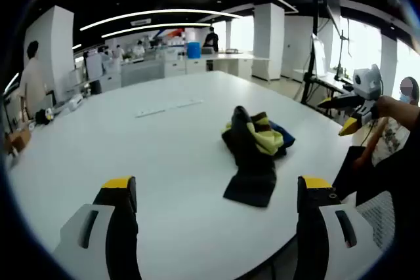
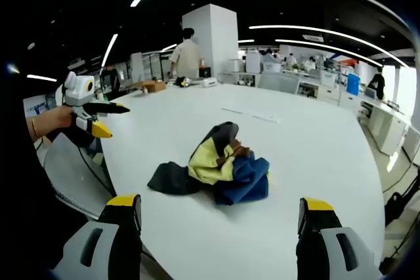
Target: Fold the garment on the visible template until the final outline fits inside the template.
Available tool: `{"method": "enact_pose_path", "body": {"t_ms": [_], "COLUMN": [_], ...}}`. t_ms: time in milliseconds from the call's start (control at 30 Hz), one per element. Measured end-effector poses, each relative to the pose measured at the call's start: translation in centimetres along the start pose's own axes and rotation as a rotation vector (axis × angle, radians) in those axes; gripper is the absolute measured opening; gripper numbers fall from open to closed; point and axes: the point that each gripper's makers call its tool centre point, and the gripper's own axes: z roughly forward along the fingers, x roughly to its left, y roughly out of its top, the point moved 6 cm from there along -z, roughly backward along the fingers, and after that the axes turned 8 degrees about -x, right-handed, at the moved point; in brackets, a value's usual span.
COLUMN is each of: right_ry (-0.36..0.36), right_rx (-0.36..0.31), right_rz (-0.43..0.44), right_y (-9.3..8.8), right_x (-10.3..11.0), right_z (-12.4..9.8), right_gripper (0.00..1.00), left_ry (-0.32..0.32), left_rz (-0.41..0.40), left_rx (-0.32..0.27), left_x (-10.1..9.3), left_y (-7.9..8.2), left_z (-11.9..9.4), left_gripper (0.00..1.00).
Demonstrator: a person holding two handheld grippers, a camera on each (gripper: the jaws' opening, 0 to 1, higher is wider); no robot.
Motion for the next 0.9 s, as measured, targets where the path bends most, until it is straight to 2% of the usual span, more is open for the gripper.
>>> {"method": "enact_pose_path", "body": {"t_ms": [433, 533, 633, 800, 900], "right_ry": [0.009, 0.012, 0.008, 0.017, 0.021], "right_rx": [0.006, 0.006, -0.019, -0.019, -0.015], "right_rz": [-0.009, -0.007, 0.008, 0.011, 0.012], "right_y": [0.13, 0.15, 0.27, 0.03, -0.09], "right_x": [0.07, 0.13, 0.24, 0.55, 0.55], "right_z": [0.27, 0.24, 0.27, 0.31, 0.37], "right_gripper": [0.99, 0.99, 0.99, 0.99, 0.95], "left_ry": [-0.008, -0.014, -0.016, -0.017, -0.021], "left_rz": [-0.017, -0.001, -0.005, -0.002, 0.003], "left_rx": [-0.008, -0.029, -0.037, -0.038, -0.036], "left_x": [0.16, 0.08, 0.06, -0.01, -0.02], "left_y": [-0.17, 0.02, 0.14, 0.23, 0.18], "left_z": [-0.24, -0.25, -0.19, -0.16, -0.17], "left_gripper": [0.97, 0.95, 0.94, 0.94, 0.91]}}
